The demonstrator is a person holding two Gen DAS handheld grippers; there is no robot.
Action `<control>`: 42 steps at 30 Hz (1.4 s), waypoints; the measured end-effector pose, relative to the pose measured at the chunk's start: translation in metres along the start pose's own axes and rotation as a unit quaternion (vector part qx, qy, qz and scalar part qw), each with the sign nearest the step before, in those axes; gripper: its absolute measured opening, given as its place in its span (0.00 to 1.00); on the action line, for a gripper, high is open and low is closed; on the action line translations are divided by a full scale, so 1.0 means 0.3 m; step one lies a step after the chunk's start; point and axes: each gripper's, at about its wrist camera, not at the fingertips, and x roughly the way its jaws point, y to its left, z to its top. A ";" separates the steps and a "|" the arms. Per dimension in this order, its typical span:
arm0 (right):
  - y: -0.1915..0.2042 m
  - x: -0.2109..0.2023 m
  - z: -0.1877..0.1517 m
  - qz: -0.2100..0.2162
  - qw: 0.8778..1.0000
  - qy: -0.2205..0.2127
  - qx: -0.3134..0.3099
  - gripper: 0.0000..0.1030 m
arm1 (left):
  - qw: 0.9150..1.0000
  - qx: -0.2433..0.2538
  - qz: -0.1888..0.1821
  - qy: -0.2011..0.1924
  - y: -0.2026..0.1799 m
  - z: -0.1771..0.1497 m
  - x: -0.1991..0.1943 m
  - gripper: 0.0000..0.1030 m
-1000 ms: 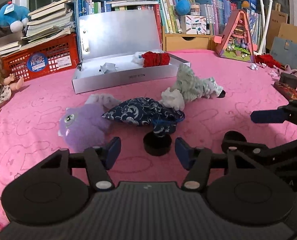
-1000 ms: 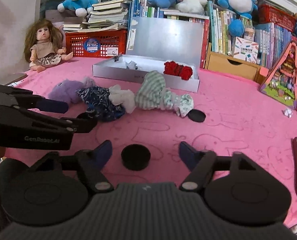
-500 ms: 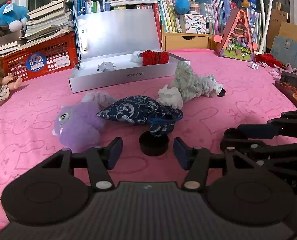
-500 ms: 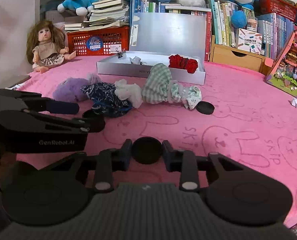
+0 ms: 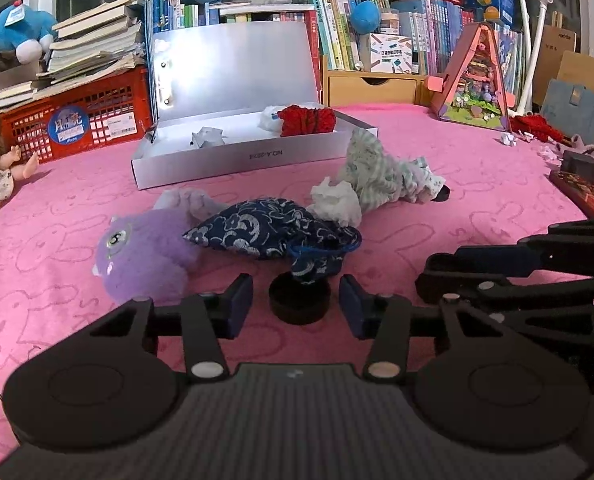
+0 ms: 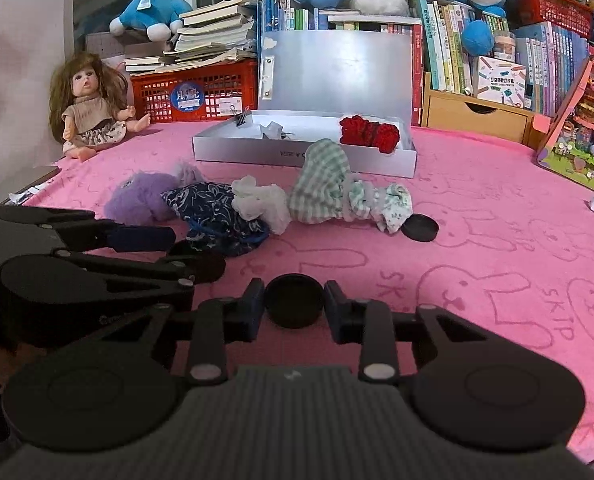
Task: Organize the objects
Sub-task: 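Close left gripper on a black puck while right closes on another black puck, then lift and carry the puck with left toward box while right carries its puck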
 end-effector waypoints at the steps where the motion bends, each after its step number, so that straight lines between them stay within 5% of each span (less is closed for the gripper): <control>1: 0.001 0.002 0.000 0.002 1.000 0.001 0.001 0.36 | 1.000 -0.003 0.000 0.000 0.002 -0.001 -0.001 0.50; 13: 0.010 0.010 0.009 0.007 1.000 0.000 0.004 0.36 | 1.000 -0.016 0.000 -0.004 0.006 -0.004 -0.005 0.37; 42: 0.005 -0.071 0.091 0.031 0.998 -0.039 0.032 0.36 | 0.998 -0.022 0.025 -0.052 0.003 0.092 -0.152 0.37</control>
